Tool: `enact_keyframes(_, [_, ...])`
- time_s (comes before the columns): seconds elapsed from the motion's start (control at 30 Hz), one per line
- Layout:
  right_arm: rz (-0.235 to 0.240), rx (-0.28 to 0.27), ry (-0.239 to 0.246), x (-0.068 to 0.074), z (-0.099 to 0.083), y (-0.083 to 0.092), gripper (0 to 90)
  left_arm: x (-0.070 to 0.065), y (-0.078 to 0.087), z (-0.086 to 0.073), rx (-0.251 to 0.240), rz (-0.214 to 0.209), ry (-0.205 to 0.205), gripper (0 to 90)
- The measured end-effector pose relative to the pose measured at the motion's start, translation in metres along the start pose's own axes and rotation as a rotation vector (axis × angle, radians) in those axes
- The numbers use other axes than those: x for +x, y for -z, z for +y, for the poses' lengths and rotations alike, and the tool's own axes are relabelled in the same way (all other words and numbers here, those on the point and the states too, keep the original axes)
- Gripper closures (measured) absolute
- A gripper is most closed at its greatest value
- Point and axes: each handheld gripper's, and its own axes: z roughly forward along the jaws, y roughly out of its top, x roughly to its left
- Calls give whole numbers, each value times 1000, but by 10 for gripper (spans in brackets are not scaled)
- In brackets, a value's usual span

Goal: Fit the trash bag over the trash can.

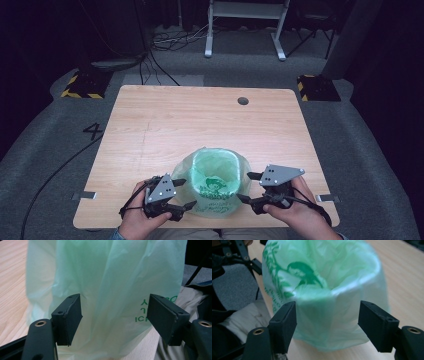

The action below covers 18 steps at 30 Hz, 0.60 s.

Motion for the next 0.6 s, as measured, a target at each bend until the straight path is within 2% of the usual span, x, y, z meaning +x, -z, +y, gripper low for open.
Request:
enact_keyframes(0.2, [38, 19, -21, 4, -12, -26, 321, -1, -11, 3, 10, 1, -6, 300])
enact_keyframes(0.43, [36, 18, -30, -1, -18, -45, 331, 5, -19, 2, 21, 3, -10, 322])
enact_keyframes(0.6, [16, 2, -39, -9, -19, -54, 337, 16, -26, 4, 22, 9, 15, 324])
